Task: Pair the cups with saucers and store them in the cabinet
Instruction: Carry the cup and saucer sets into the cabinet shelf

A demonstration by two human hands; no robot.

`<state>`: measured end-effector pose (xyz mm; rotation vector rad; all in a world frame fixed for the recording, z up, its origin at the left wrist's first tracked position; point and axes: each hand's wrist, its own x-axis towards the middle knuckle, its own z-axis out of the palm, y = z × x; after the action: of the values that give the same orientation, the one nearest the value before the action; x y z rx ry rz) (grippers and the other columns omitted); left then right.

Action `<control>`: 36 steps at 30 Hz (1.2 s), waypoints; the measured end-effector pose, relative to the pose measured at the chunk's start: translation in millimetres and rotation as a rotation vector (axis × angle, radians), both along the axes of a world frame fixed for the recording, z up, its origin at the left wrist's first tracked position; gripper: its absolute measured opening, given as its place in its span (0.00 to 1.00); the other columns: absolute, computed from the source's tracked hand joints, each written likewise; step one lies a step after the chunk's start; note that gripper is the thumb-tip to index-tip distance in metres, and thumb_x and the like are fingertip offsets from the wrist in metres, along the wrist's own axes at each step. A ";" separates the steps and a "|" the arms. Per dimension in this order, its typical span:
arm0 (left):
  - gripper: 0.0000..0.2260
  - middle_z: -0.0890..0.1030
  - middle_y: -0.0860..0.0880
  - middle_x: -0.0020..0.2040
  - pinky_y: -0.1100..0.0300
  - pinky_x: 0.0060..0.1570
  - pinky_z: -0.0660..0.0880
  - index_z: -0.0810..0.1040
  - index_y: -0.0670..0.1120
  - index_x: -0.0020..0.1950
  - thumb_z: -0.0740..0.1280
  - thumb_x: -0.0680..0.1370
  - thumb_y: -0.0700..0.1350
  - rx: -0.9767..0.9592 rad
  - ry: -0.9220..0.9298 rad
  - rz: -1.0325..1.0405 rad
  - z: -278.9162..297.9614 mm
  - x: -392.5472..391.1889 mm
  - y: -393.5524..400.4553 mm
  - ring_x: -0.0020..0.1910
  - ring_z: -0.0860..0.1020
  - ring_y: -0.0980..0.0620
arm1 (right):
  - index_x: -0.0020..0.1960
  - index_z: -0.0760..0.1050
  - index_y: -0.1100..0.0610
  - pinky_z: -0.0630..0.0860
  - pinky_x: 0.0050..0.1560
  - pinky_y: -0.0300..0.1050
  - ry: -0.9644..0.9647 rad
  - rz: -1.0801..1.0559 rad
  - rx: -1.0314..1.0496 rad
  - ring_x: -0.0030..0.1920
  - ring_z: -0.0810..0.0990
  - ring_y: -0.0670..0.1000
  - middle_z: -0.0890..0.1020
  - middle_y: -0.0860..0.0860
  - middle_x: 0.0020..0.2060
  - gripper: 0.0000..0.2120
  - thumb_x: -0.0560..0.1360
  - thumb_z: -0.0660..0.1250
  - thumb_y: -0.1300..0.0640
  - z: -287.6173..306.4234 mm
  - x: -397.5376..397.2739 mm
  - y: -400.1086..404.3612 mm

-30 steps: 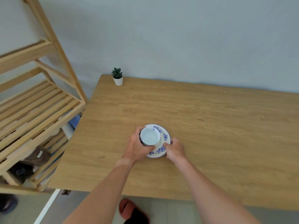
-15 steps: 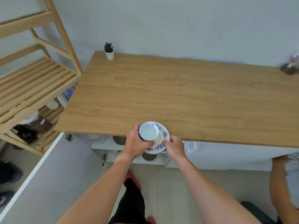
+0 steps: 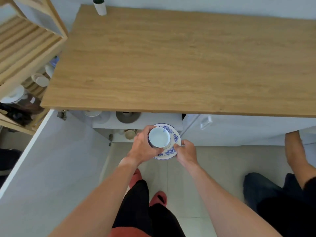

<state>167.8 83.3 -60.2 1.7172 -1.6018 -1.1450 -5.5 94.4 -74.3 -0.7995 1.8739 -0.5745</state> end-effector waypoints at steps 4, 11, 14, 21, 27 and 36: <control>0.33 0.76 0.56 0.53 0.65 0.50 0.71 0.72 0.49 0.64 0.80 0.61 0.41 0.076 -0.005 0.027 -51.3 9.4 -17.7 0.55 0.75 0.53 | 0.46 0.75 0.64 0.78 0.39 0.52 0.022 0.044 0.045 0.38 0.79 0.59 0.82 0.64 0.43 0.07 0.73 0.66 0.59 -57.2 6.0 -23.5; 0.34 0.76 0.56 0.54 0.65 0.49 0.70 0.71 0.54 0.64 0.80 0.62 0.42 0.199 -0.028 0.048 -167.3 10.8 -71.6 0.55 0.74 0.54 | 0.39 0.74 0.58 0.82 0.47 0.60 0.134 0.085 0.083 0.44 0.84 0.63 0.81 0.57 0.40 0.06 0.73 0.67 0.58 -167.3 16.1 -75.1; 0.34 0.77 0.53 0.56 0.64 0.51 0.72 0.71 0.55 0.64 0.80 0.61 0.42 0.238 -0.028 0.070 -206.6 14.8 -98.6 0.57 0.75 0.52 | 0.32 0.67 0.56 0.82 0.43 0.56 0.175 0.139 0.085 0.39 0.81 0.59 0.79 0.58 0.36 0.14 0.74 0.67 0.60 -200.4 22.6 -108.9; 0.34 0.76 0.54 0.57 0.66 0.49 0.72 0.70 0.55 0.63 0.81 0.60 0.47 0.165 -0.038 0.119 -260.9 14.6 -144.1 0.59 0.75 0.52 | 0.37 0.68 0.56 0.64 0.14 0.31 0.244 0.224 0.130 0.16 0.75 0.45 0.79 0.55 0.32 0.11 0.78 0.64 0.58 -253.6 24.3 -159.0; 0.35 0.76 0.54 0.57 0.54 0.49 0.81 0.70 0.55 0.64 0.80 0.60 0.46 0.119 0.024 0.117 -270.1 12.8 -159.7 0.58 0.76 0.50 | 0.36 0.69 0.54 0.65 0.15 0.32 0.223 0.196 0.079 0.18 0.76 0.47 0.78 0.54 0.32 0.12 0.78 0.64 0.58 -258.6 24.9 -176.9; 0.34 0.75 0.55 0.56 0.76 0.42 0.73 0.70 0.54 0.64 0.80 0.61 0.43 0.083 0.015 0.114 -277.3 12.1 -186.0 0.56 0.75 0.55 | 0.44 0.75 0.55 0.71 0.18 0.36 0.256 0.199 0.047 0.20 0.78 0.46 0.79 0.53 0.29 0.07 0.79 0.67 0.54 -258.8 23.4 -203.5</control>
<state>179.9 -102.6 -337.5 1.8234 -1.4456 -1.1798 17.9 -109.2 -333.1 -1.0536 2.0002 -0.3134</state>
